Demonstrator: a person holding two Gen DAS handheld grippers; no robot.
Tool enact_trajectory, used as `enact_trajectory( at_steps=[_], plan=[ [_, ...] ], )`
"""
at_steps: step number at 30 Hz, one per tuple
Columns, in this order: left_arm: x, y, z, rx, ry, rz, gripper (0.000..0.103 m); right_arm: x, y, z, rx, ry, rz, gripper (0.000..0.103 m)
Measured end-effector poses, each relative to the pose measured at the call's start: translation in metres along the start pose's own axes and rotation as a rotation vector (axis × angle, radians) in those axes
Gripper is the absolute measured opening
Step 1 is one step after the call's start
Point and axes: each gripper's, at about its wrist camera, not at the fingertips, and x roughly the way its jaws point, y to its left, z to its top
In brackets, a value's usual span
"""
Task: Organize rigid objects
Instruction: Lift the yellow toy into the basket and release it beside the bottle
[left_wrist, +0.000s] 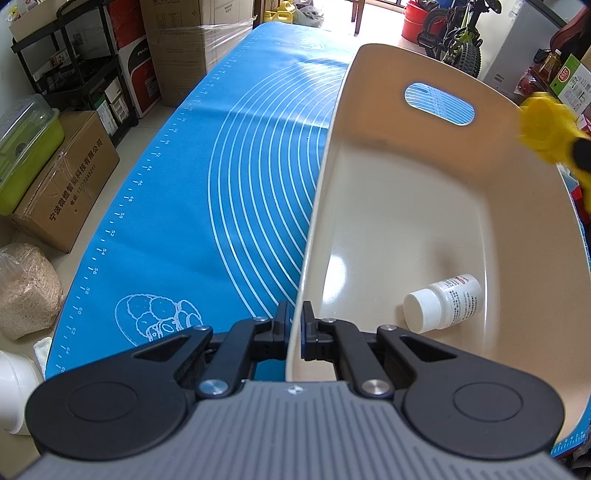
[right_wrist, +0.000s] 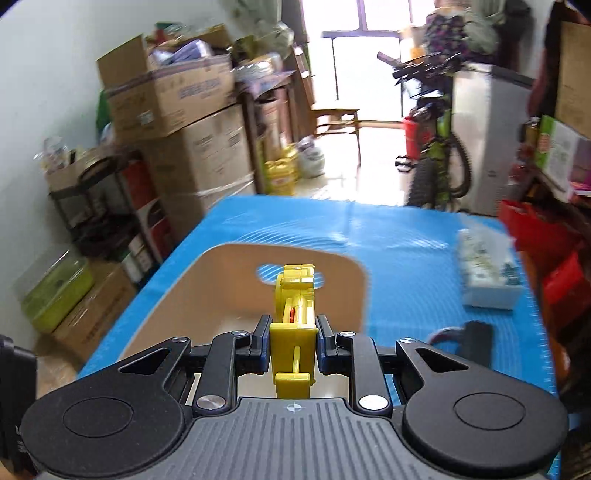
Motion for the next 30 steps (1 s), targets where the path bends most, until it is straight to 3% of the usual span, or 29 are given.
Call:
enact_trajectory(
  at_steps=[8, 17, 29, 30],
  plan=[
    [0.000, 0.000, 0.000, -0.001, 0.001, -0.001, 0.007, 0.041, 0.043, -0.023, -0.049, 0.126, 0.059, 0.032],
    [0.003, -0.003, -0.002, 0.010, 0.009, 0.009, 0.007, 0.075, 0.059, -0.042, -0.044, 0.275, 0.080, 0.032],
    [0.003, -0.003, -0.002, 0.007, 0.012, 0.007, 0.007, 0.084, 0.054, -0.044, -0.036, 0.360, 0.059, 0.033],
    [0.003, -0.003, -0.001, 0.006, 0.012, 0.007, 0.007, 0.083, 0.053, -0.043, -0.033, 0.354, 0.058, 0.037]
  ],
)
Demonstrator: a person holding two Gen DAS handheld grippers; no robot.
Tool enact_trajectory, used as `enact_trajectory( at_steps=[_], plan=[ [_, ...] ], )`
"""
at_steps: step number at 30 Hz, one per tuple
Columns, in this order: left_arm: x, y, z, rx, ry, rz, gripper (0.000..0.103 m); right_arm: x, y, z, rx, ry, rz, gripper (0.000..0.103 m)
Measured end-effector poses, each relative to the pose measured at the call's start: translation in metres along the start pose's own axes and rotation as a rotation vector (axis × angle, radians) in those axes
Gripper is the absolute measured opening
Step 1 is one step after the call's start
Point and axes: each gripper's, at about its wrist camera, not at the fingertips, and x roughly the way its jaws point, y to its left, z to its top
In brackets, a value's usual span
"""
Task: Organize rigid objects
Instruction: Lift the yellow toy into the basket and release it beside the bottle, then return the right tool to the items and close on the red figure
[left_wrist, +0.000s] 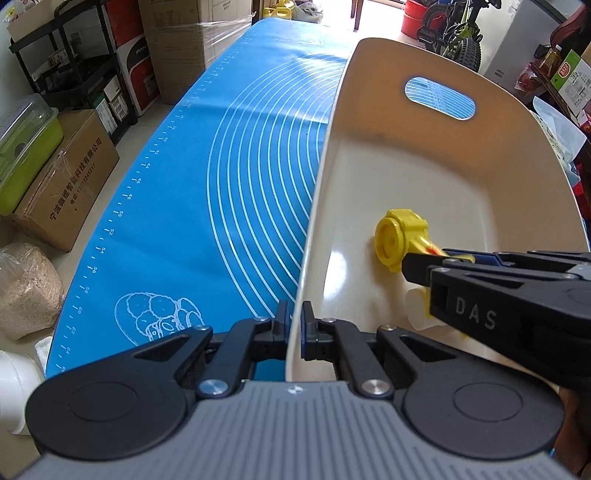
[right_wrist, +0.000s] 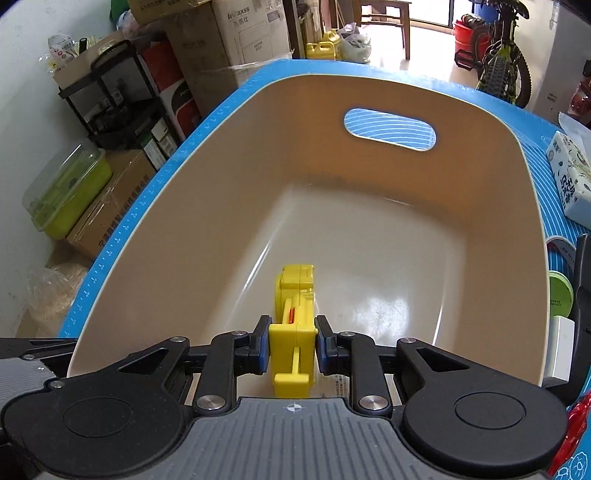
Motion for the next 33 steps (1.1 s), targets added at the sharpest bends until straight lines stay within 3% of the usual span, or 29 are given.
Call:
enact_trajectory(
  at_steps=[1, 3, 10, 17, 23, 33],
  plan=[
    [0.000, 0.000, 0.000, 0.000, 0.000, 0.000, 0.007, -0.002, 0.000, 0.000, -0.001, -0.009, -0.003, 0.046],
    [0.000, 0.000, 0.000, 0.000, 0.001, 0.000, 0.007, -0.006, -0.001, -0.001, -0.003, -0.030, -0.008, 0.053],
    [0.000, 0.000, 0.001, -0.002, 0.001, -0.001, 0.007, -0.033, -0.012, -0.003, 0.034, -0.135, -0.017, 0.067],
    [0.000, 0.001, 0.002, -0.008, 0.005, -0.005, 0.007, -0.075, -0.035, -0.005, 0.067, -0.210, -0.022, 0.075],
    [0.000, 0.002, 0.003, -0.013, 0.006, -0.009, 0.007, -0.108, -0.071, -0.020, 0.103, -0.276, -0.131, 0.077],
    [0.000, 0.002, 0.003, -0.015, 0.007, -0.010, 0.007, -0.112, -0.154, -0.059, 0.246, -0.227, -0.296, 0.077]
  ],
)
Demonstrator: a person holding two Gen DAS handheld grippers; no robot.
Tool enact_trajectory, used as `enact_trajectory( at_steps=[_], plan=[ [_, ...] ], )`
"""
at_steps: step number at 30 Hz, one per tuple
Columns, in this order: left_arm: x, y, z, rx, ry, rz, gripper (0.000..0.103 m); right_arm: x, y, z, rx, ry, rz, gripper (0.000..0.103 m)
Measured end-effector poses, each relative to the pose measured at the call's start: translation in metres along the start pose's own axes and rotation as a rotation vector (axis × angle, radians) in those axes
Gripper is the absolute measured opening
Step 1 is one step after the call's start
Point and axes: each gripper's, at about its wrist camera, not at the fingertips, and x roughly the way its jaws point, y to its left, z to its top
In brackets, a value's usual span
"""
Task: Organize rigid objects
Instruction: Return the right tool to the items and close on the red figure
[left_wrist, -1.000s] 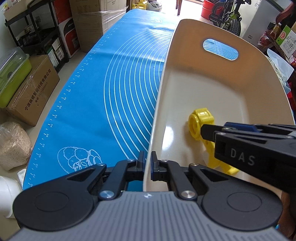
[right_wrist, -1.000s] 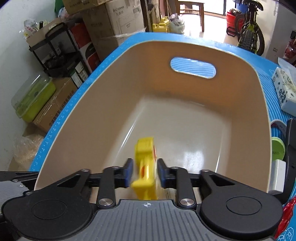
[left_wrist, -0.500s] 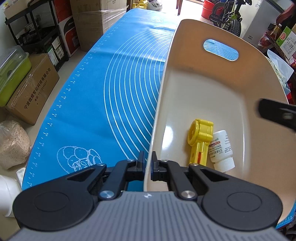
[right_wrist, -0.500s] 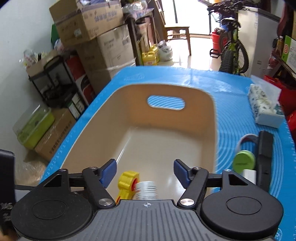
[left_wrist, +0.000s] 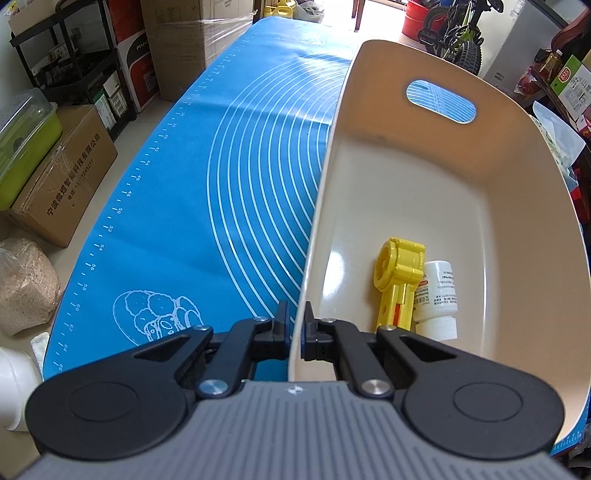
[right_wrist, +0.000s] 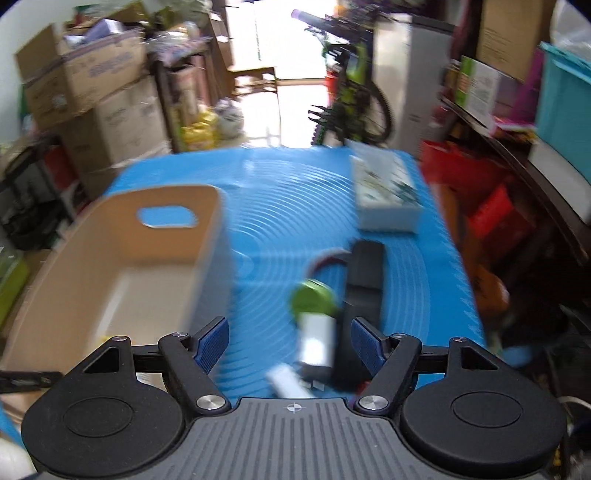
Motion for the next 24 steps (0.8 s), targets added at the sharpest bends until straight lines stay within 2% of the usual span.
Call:
enact_trajectory(
  at_steps=[7, 14, 24],
  plan=[
    [0.000, 0.000, 0.000, 0.001, 0.000, 0.000, 0.007, 0.027, -0.037, -0.035, 0.076, 0.095, -0.083, 0.077],
    [0.000, 0.000, 0.000, 0.001, 0.000, -0.001, 0.007, 0.055, -0.047, -0.059, 0.104, 0.171, -0.125, 0.077],
    [0.001, -0.001, 0.000, -0.003, 0.001, -0.003, 0.007, 0.071, -0.059, -0.063, 0.150, 0.188, -0.080, 0.081]
  ],
)
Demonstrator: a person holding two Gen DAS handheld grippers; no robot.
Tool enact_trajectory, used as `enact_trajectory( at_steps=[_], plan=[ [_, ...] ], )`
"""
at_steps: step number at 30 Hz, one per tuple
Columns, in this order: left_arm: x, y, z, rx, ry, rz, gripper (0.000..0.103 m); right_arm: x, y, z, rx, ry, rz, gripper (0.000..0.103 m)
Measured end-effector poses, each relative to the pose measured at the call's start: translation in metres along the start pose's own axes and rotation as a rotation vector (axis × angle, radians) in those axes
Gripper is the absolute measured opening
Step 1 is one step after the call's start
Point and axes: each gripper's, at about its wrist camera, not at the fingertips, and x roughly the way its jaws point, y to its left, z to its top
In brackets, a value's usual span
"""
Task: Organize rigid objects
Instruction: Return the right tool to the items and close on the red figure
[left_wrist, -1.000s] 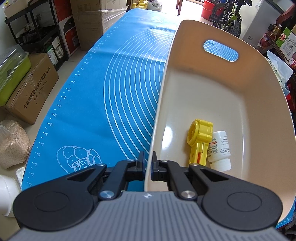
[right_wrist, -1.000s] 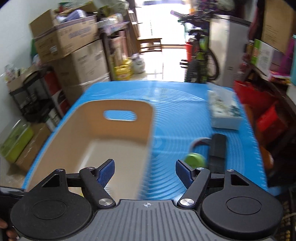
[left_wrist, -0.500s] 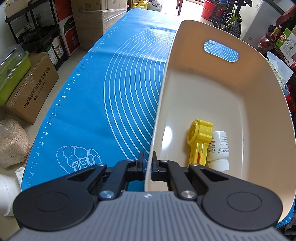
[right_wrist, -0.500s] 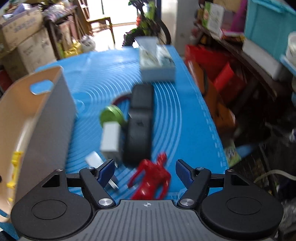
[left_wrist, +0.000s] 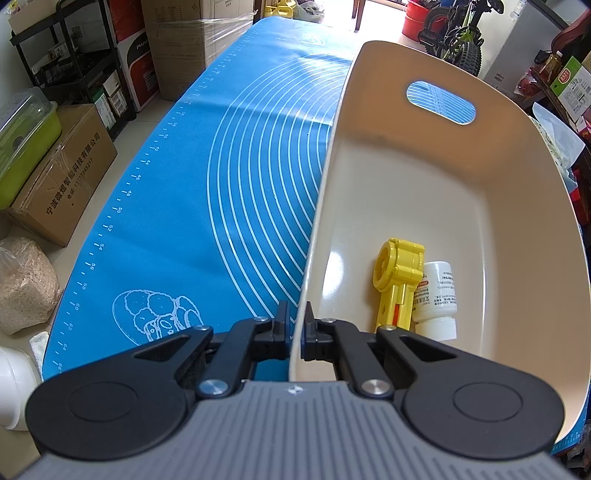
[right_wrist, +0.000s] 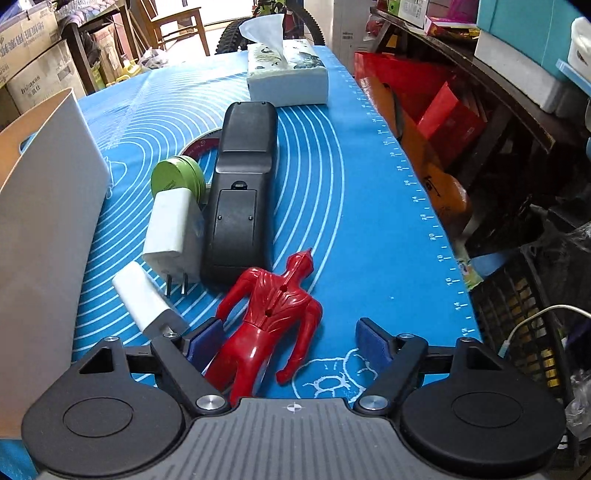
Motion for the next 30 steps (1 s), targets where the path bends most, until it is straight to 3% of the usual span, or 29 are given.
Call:
enact_trajectory(
  at_steps=[6, 10, 16, 20, 27, 30],
  plan=[
    [0.000, 0.000, 0.000, -0.001, 0.000, -0.001, 0.007, 0.004, 0.009, -0.003, -0.030, -0.021, -0.010, 0.082],
    [-0.001, 0.001, 0.001, -0.003, 0.001, -0.002, 0.007, 0.001, 0.017, -0.004, -0.056, -0.048, -0.013, 0.069],
    [-0.001, 0.001, 0.001, -0.005, 0.000, -0.005, 0.007, -0.004, 0.021, -0.007, -0.057, -0.073, -0.019, 0.069],
    [-0.002, 0.002, 0.002, -0.006, 0.000, -0.006, 0.007, -0.020, 0.018, -0.004, -0.028, -0.137, -0.010, 0.048],
    [-0.002, 0.002, 0.001, -0.008, 0.000, -0.006, 0.007, -0.024, 0.019, -0.002, -0.039, -0.131, 0.016, 0.046],
    [-0.002, 0.003, 0.002, -0.010, 0.002, -0.007, 0.007, -0.031, 0.018, -0.001, -0.034, -0.156, 0.047, 0.038]
  ],
)
